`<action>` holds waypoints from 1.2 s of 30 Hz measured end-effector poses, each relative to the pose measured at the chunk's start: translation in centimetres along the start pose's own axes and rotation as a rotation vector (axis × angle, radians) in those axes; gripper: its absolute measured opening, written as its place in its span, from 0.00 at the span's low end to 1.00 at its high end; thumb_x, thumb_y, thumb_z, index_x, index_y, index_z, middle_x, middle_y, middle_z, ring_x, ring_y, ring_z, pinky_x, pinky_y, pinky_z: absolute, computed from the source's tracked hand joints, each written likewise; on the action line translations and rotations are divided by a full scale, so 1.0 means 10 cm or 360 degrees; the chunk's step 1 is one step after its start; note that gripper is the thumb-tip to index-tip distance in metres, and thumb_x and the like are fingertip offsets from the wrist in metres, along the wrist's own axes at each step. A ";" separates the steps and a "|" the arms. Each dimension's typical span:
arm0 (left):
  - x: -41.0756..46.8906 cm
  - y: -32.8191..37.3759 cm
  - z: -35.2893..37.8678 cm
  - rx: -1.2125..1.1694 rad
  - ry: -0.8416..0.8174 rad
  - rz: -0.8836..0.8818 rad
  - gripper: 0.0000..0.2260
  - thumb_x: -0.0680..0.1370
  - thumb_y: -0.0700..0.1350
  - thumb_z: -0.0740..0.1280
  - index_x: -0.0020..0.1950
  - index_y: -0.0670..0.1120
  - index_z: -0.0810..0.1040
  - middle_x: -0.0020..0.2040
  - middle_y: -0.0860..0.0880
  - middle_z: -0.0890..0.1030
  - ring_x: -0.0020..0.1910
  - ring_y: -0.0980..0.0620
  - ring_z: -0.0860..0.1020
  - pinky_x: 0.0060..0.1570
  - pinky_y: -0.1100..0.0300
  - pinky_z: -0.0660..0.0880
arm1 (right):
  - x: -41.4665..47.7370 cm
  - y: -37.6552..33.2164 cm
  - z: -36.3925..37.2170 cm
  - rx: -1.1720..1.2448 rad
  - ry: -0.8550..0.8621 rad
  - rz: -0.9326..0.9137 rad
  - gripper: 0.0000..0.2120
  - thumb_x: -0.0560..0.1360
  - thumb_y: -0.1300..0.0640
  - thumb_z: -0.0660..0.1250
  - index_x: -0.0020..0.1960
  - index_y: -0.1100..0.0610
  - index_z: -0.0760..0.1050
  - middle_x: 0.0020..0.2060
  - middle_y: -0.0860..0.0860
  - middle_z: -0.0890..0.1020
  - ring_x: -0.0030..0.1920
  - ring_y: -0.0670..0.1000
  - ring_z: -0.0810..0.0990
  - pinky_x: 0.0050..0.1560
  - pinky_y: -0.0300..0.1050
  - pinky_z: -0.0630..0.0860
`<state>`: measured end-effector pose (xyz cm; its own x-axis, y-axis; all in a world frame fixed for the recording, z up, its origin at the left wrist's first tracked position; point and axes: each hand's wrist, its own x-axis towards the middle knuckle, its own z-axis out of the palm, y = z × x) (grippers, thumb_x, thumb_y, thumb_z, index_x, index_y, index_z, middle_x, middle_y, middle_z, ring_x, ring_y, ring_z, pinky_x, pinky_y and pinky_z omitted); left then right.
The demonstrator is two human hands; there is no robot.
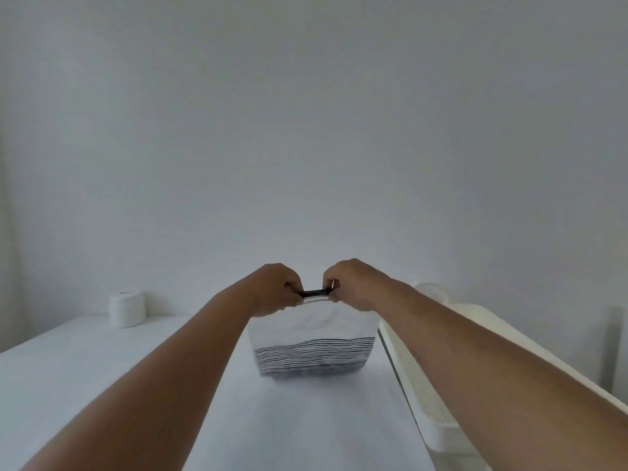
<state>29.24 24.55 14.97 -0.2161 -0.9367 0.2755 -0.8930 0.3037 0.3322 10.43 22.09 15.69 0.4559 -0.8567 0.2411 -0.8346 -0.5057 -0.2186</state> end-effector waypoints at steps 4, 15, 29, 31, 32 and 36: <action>0.13 0.15 -0.40 -0.0097 -0.0123 -0.0046 0.02 0.73 0.43 0.70 0.44 0.50 0.81 0.36 0.52 0.85 0.31 0.58 0.81 0.32 0.63 0.73 | 0.09 -0.11 -0.42 0.0020 -0.0168 0.0031 0.07 0.74 0.63 0.66 0.45 0.53 0.80 0.42 0.52 0.84 0.38 0.51 0.79 0.44 0.44 0.73; 0.33 0.77 -1.08 -0.0231 -0.0651 -0.0233 0.08 0.75 0.40 0.70 0.54 0.43 0.80 0.43 0.49 0.86 0.42 0.49 0.85 0.40 0.58 0.79 | 0.04 -0.09 -1.26 0.0086 -0.0542 0.0116 0.04 0.76 0.60 0.68 0.46 0.52 0.78 0.41 0.49 0.83 0.42 0.51 0.82 0.44 0.42 0.75; 1.31 1.67 -0.73 -0.0265 -0.0586 0.0061 0.07 0.75 0.39 0.70 0.53 0.44 0.80 0.46 0.47 0.86 0.43 0.48 0.85 0.40 0.59 0.79 | -0.03 1.04 -1.88 0.0005 -0.0385 0.0385 0.04 0.77 0.61 0.67 0.47 0.53 0.78 0.40 0.50 0.83 0.38 0.48 0.82 0.39 0.40 0.75; 1.45 1.78 -0.61 -0.0275 -0.0572 0.0117 0.07 0.76 0.40 0.70 0.53 0.44 0.80 0.46 0.47 0.86 0.43 0.49 0.85 0.39 0.60 0.79 | -0.04 1.24 -1.93 -0.0018 -0.0375 0.0432 0.04 0.77 0.61 0.67 0.46 0.53 0.78 0.40 0.50 0.83 0.38 0.48 0.82 0.38 0.39 0.75; 1.52 1.83 -0.55 -0.0280 -0.0566 0.0142 0.07 0.76 0.40 0.70 0.53 0.44 0.80 0.46 0.47 0.87 0.44 0.49 0.85 0.40 0.60 0.79 | -0.03 1.33 -1.94 -0.0023 -0.0375 0.0456 0.04 0.77 0.61 0.68 0.46 0.53 0.78 0.41 0.50 0.83 0.38 0.48 0.81 0.38 0.39 0.75; 1.80 1.98 -0.27 -0.0306 -0.0534 0.0224 0.06 0.75 0.40 0.70 0.52 0.44 0.80 0.46 0.47 0.87 0.39 0.51 0.85 0.32 0.64 0.78 | 0.01 1.71 -1.90 -0.0049 -0.0343 0.0543 0.05 0.77 0.61 0.68 0.44 0.53 0.78 0.41 0.50 0.83 0.38 0.48 0.82 0.40 0.41 0.75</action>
<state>8.72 14.13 28.92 -0.4761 -0.8788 0.0313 -0.7623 0.4302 0.4834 -9.68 15.31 29.97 0.2027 -0.9782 -0.0447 -0.9566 -0.1880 -0.2227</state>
